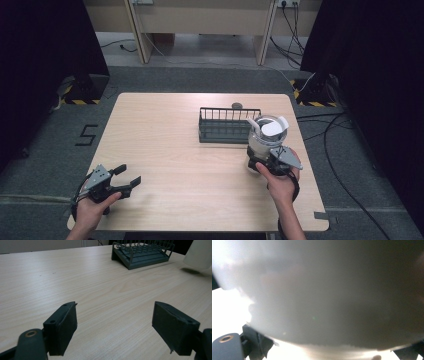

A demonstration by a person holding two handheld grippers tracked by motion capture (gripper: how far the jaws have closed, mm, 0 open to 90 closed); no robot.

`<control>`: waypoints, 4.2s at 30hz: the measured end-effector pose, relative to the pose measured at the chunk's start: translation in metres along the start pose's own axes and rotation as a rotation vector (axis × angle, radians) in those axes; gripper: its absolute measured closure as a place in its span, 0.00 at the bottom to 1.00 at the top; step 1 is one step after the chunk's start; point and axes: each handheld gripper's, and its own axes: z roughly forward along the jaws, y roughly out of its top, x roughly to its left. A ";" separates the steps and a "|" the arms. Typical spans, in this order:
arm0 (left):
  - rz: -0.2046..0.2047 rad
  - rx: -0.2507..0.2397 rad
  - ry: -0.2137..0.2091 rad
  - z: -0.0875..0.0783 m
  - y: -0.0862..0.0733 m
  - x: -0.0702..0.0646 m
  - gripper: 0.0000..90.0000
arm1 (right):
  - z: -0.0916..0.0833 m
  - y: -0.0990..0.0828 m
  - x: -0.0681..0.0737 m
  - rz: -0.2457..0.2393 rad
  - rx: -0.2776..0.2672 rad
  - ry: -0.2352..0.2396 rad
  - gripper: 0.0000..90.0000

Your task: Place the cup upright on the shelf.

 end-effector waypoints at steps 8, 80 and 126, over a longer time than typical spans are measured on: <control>0.000 -0.002 0.001 -0.001 0.000 0.000 0.22 | 0.004 0.012 0.000 -0.004 -0.017 0.004 0.12; -0.011 -0.012 -0.002 0.000 0.001 0.002 0.22 | 0.055 0.095 0.011 -0.018 -0.082 0.039 0.12; -0.015 -0.017 0.000 -0.002 0.001 0.004 0.22 | 0.099 0.116 0.013 -0.018 -0.052 0.028 0.12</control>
